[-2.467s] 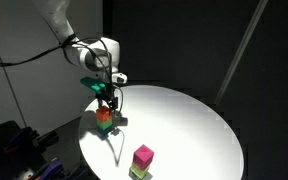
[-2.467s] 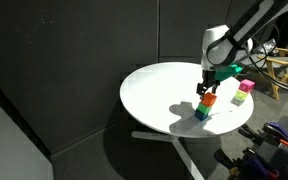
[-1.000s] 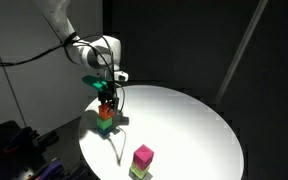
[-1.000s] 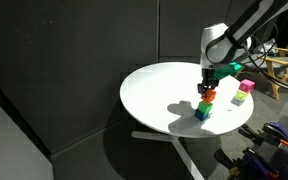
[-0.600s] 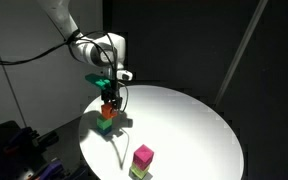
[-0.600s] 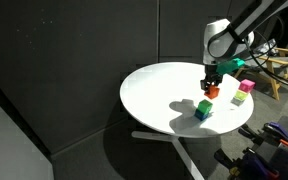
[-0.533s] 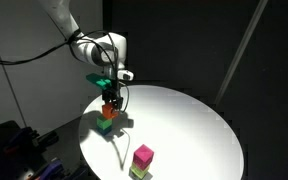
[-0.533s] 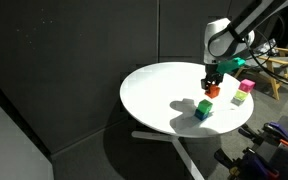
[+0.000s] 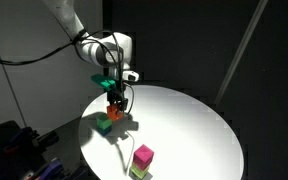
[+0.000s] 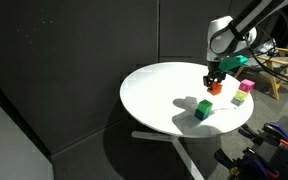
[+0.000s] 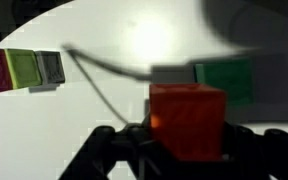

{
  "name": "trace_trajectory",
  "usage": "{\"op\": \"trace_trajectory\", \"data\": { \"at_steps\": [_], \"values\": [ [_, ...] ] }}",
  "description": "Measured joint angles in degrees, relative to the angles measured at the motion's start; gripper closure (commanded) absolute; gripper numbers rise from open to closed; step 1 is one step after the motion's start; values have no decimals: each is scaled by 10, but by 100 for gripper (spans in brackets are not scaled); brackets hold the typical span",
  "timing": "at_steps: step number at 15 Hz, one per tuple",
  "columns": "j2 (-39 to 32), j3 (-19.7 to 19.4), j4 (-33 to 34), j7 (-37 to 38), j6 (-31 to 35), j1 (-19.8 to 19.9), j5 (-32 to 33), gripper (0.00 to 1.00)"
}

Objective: Put the orange block on the table

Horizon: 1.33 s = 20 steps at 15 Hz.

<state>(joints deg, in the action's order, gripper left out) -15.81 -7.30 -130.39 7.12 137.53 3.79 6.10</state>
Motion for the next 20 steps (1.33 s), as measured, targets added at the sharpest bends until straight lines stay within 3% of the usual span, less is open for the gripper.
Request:
{"op": "trace_trajectory", "data": {
  "at_steps": [14, 15, 20],
  "values": [
    [-50, -22, 45, 0, 0, 16, 0, 77],
    [-53, -22, 48, 0, -1, 17, 0, 52],
    [-57, -23, 55, 0, -4, 18, 0, 52]
  ]
}}
